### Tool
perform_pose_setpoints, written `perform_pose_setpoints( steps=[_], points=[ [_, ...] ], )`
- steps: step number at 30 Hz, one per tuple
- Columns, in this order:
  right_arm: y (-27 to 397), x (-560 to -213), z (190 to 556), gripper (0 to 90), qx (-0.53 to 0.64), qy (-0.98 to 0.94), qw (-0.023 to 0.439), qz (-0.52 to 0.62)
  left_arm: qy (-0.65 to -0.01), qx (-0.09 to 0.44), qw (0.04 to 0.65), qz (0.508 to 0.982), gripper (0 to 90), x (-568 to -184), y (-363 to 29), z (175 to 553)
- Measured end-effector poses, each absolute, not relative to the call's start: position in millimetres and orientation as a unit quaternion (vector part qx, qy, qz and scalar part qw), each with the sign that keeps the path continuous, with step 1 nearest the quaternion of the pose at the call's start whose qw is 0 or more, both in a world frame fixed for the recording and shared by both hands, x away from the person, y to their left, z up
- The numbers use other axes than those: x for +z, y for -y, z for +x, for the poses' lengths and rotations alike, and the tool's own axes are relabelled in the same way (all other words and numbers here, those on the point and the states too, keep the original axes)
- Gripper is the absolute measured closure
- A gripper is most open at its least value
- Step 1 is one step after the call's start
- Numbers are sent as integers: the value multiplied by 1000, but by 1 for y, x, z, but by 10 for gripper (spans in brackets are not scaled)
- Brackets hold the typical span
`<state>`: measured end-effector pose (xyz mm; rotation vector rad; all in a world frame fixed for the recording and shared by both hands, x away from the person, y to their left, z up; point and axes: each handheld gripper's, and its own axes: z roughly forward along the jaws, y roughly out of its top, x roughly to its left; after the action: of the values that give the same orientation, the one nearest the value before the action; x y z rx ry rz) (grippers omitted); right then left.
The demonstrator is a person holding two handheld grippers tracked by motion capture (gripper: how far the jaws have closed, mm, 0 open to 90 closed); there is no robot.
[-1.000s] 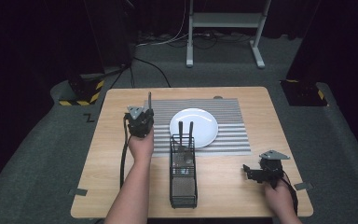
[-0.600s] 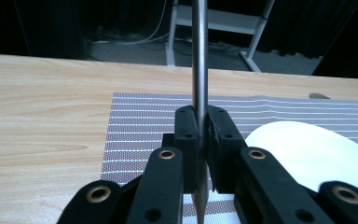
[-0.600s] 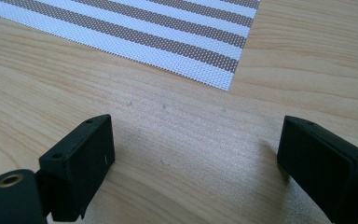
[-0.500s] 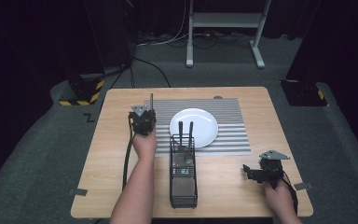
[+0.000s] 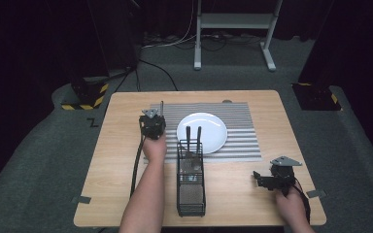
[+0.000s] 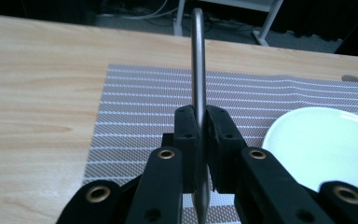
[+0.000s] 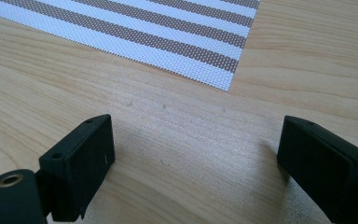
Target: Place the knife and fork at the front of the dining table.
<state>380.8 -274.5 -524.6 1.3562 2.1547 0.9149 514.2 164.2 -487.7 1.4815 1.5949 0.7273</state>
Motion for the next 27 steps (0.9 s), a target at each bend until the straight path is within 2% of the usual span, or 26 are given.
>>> perform_pose_setpoints(
  steps=[10,27],
  points=[
    [275,-525,381,107,330,-778,216,489,-637,285,398,595,829,-497,-153,520],
    [275,-525,380,107,331,-779,216,487,-667,246,364,602,828,-509,-158,528]
  ],
)
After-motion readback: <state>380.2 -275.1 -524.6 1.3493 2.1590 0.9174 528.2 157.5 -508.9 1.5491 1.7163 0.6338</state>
